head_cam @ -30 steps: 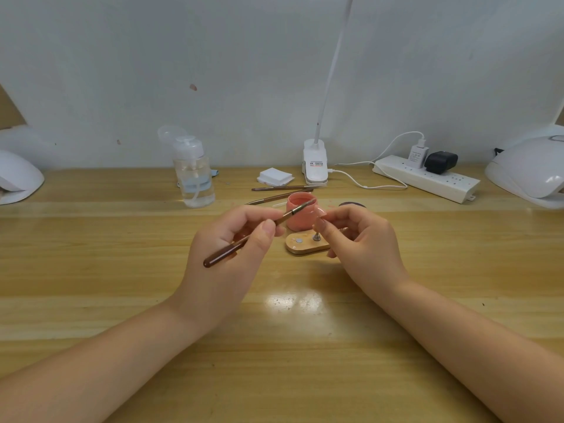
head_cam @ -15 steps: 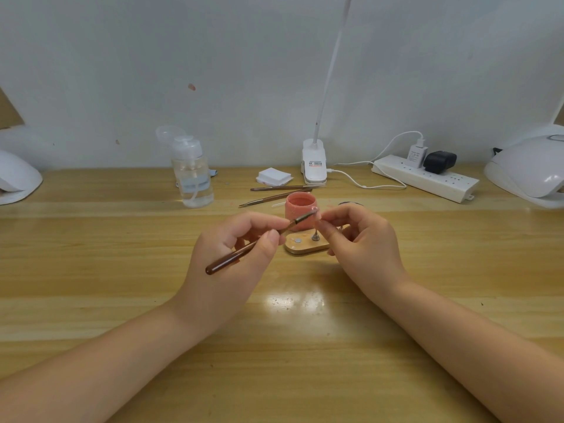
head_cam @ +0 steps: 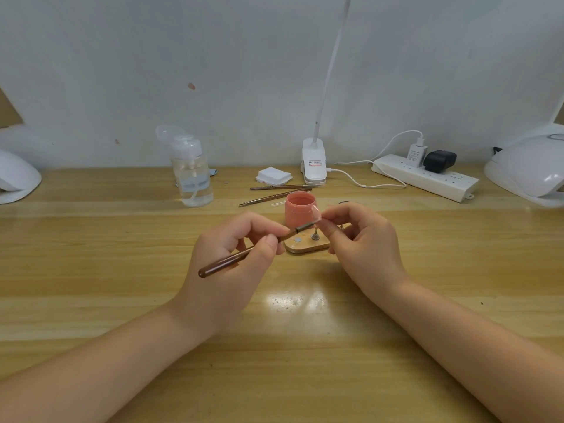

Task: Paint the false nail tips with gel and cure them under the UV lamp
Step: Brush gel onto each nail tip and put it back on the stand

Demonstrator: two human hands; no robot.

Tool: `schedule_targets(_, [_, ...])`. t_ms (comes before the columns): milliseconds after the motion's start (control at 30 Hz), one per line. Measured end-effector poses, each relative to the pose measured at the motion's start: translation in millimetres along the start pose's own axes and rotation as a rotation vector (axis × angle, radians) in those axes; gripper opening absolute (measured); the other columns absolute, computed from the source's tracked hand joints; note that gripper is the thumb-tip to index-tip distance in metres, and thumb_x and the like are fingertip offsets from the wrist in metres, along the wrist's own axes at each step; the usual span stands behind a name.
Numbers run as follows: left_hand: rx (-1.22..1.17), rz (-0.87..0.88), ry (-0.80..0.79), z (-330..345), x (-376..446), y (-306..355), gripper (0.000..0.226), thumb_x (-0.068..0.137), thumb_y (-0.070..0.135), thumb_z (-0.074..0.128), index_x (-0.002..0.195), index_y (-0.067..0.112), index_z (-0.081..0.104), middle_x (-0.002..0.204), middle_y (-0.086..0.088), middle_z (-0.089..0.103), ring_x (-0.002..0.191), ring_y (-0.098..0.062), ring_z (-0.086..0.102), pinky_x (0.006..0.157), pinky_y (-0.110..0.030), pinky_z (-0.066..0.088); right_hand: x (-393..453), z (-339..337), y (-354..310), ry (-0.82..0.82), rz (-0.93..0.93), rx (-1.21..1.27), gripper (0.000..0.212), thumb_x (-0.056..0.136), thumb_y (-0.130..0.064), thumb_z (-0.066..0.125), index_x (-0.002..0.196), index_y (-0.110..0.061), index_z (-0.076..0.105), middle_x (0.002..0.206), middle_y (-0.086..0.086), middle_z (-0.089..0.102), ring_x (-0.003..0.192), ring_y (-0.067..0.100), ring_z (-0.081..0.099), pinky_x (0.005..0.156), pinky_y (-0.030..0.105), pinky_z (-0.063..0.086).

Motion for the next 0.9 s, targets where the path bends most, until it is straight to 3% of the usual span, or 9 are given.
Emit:
schedule_targets(100, [-0.026,0.001,0.020,-2,-1,0,0.019,0.083,0.033,0.051,0.089,0.026,0.068,0.079,0.006,0.071,0.075,-0.018,0.065,0.068,-0.036,0.050,0,0,-1,-0.002,-0.005,-0.003,0.019,0.086,-0.018,0.072,0.080,-0.034,0.064,0.077,-0.026,0.067,0.061,0.026,0.062,0.066,0.048,0.053])
schedule_targets(200, [-0.046,-0.032,0.037,-1,1,-3,0.014,0.087,0.030,0.057,0.094,0.030,0.068,0.085,0.004,0.072,0.078,-0.022,0.065,0.066,-0.029,0.051,0,0,-1,0.003,-0.003,0.000,0.014,0.086,-0.022,0.072,0.081,-0.033,0.065,0.077,-0.022,0.067,0.060,0.021,0.063,0.066,0.047,0.053])
schedule_targets(333, [0.031,-0.001,-0.014,2,1,-1,0.015,0.085,0.029,0.056,0.092,0.033,0.069,0.082,0.007,0.072,0.077,-0.012,0.063,0.065,-0.019,0.046,-1,0,-3,-0.006,-0.017,-0.024,0.019,0.086,-0.017,0.071,0.082,-0.034,0.064,0.082,-0.023,0.066,0.060,0.020,0.062,0.066,0.047,0.053])
schedule_targets(500, [0.010,0.030,0.016,-1,0,2,0.017,0.085,0.032,0.051,0.090,0.029,0.067,0.080,0.009,0.071,0.076,-0.014,0.064,0.065,-0.026,0.048,-1,0,-3,-0.004,-0.018,-0.033,0.021,0.086,-0.018,0.071,0.081,-0.037,0.063,0.078,-0.020,0.067,0.060,0.020,0.062,0.066,0.048,0.053])
schedule_targets(600, [-0.032,-0.026,0.046,-2,1,-2,0.020,0.086,0.036,0.052,0.096,0.030,0.067,0.087,0.009,0.072,0.081,-0.014,0.066,0.069,-0.021,0.051,-1,-1,-3,0.000,-0.019,-0.029,0.017,0.086,-0.020,0.072,0.081,-0.035,0.064,0.075,-0.017,0.067,0.060,0.021,0.063,0.067,0.048,0.052])
schedule_targets(767, [-0.045,-0.038,0.008,-1,0,-6,0.021,0.083,0.035,0.052,0.090,0.025,0.069,0.080,0.001,0.072,0.075,-0.025,0.065,0.068,-0.040,0.051,-1,1,-3,-0.011,-0.015,-0.023,0.019,0.087,-0.017,0.071,0.082,-0.035,0.064,0.078,-0.018,0.067,0.061,0.025,0.062,0.065,0.050,0.053])
schedule_targets(900, [-0.088,-0.046,0.039,-3,1,-7,0.021,0.084,0.033,0.051,0.090,0.023,0.068,0.079,0.003,0.071,0.079,-0.012,0.067,0.071,-0.023,0.052,-1,1,-2,-0.020,-0.015,-0.011,0.012,0.087,-0.021,0.070,0.083,-0.031,0.065,0.077,-0.018,0.067,0.062,0.026,0.062,0.065,0.051,0.052])
Point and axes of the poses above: each hand's wrist, its own x-axis towards the middle knuckle, its own z-axis out of the palm, y = z × x, the point moved 8 cm from there along x, towards the middle knuckle
